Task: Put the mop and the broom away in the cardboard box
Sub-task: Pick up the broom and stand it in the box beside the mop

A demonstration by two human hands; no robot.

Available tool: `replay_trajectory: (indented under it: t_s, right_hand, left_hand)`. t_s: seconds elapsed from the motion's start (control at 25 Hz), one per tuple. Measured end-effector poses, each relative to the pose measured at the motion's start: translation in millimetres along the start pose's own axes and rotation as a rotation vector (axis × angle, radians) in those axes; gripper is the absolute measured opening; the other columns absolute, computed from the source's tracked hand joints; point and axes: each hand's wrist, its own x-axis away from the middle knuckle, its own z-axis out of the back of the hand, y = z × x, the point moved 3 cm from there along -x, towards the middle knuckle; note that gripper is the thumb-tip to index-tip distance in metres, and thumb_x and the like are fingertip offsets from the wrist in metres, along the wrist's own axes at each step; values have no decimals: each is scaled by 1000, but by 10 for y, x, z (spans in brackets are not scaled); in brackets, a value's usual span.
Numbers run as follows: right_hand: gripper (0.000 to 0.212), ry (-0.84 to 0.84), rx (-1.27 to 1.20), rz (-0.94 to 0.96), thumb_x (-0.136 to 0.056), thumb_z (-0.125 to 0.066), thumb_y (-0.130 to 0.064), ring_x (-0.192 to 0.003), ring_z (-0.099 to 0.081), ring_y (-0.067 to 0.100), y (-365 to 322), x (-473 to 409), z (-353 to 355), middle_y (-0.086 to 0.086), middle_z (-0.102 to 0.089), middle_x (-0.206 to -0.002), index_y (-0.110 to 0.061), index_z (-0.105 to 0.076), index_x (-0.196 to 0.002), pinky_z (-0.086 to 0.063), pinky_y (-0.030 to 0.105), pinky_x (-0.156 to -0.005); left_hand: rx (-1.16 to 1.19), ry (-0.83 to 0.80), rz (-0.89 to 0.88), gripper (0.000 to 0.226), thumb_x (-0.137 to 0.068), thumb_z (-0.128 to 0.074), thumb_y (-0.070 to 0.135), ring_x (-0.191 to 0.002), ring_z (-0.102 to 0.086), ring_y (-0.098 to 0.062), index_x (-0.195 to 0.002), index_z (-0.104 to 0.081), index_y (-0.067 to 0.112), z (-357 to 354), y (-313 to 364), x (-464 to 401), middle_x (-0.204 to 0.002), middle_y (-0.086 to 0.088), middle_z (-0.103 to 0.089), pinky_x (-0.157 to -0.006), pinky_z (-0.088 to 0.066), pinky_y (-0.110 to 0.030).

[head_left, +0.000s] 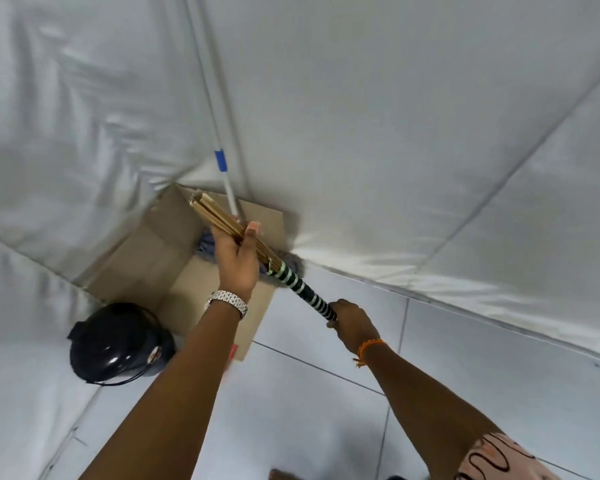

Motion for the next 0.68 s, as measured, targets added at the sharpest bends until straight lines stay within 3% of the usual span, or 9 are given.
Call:
replay_trajectory:
  t_s: [0.12,0.2,0.28,0.36,0.48,0.56,0.68]
  right_hand:
    - [19,53,-90,41,-84,-64,-16,-89,-61,32,-939,-309,-348,7,-63,-102,-16,-60,-103,-51,40,-74]
    - [21,55,-147,55,-83,-67,-17,-91,-61,33,-1468,-574,-574,10,-64,-102,-14,-59,-102,-51,41,-75]
    - [23,66,-204,55,-81,-69,-17,-91,-60,32,-1855,-912,-785,12,-64,-102,-12,-58,-101,-50,42,-76]
    - [24,70,-270,44,-80,-70,-17,-91,-60,31,-2190,-1328,-987,11,-64,-101,-14,-57,-100,-51,41,-76]
    - [28,44,-370,38,-78,-72,-17,-92,-60,27,-2714,-2243,-1354,8,-65,-102,-20,-56,-101,-53,43,-80]
    - [29,7,-417,21,-78,-72,-17,-92,-62,25,-3043,-2944,-1582,7,-69,-102,-23,-58,-102,-55,45,-83]
    - [31,-19,-470,-36,-80,-70,-15,-98,-65,26,-3472,-3900,-1874,7,-72,-106,-22,-62,-110,-54,43,-87]
  left_hand:
    - [-130,-59,-28,27,-96,-64,20,-88,-72,-26,-118,-52,10,763,276,-508,-100,-21,-72,-91,-58,-52]
    - [-163,-93,-18,15,-93,-66,20,-89,-71,-32,-108,-61,22,1131,401,-828,-100,-23,-69,-87,-59,-57]
    - [-175,-93,-22,19,-90,-68,18,-87,-70,-37,-88,-62,37,1336,458,-1130,-91,-18,-68,-85,-60,-60]
    - [-243,-62,-94,17,-91,-69,14,-88,-72,-32,-90,-60,29,1489,455,-1474,-90,-13,-70,-84,-62,-50]
    - [-352,-41,-215,15,-90,-72,13,-81,-70,-2,-99,-61,15,1760,320,-2228,-85,13,-68,-75,-60,-24]
    - [-419,-50,-242,15,-89,-75,14,-75,-67,10,-100,-66,11,1943,138,-2846,-85,17,-67,-66,-53,-9]
    - [-464,-103,-285,16,-89,-75,18,-79,-71,1,-102,-69,11,2197,-191,-3729,-91,16,-71,-71,-56,-18]
